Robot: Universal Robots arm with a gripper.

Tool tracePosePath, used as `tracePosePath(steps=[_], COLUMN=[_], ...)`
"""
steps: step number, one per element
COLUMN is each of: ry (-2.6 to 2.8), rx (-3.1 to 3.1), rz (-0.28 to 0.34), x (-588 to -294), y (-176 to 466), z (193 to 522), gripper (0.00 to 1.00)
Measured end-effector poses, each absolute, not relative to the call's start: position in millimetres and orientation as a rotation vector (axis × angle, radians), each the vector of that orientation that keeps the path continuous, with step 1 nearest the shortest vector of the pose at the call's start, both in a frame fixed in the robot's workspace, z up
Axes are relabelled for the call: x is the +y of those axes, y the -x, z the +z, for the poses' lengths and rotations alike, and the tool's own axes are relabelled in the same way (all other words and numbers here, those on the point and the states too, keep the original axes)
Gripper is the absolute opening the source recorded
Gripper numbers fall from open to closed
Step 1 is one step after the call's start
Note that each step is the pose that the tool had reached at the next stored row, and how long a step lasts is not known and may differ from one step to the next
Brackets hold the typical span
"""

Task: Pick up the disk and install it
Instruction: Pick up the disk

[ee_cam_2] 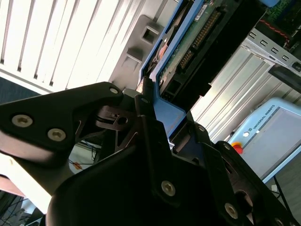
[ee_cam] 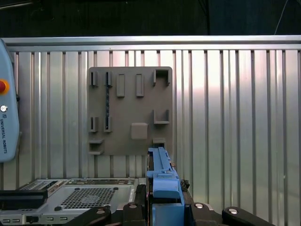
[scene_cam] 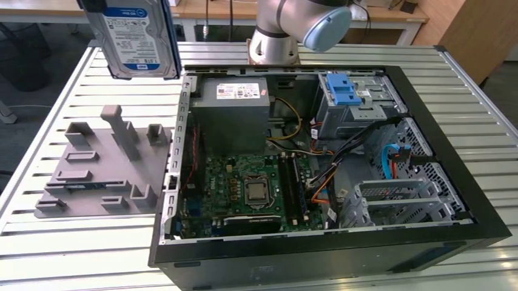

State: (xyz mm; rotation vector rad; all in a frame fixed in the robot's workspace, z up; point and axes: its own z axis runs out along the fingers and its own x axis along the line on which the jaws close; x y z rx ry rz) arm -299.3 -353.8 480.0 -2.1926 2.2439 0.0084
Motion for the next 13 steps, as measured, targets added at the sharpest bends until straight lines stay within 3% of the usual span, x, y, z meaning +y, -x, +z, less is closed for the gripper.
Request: tracePosePath(steps=[13], ry=[2.193], rx=[2.244], rz=[0.008], x=[-353.7], y=[293.7], z=[479.9], gripper=[0.36])
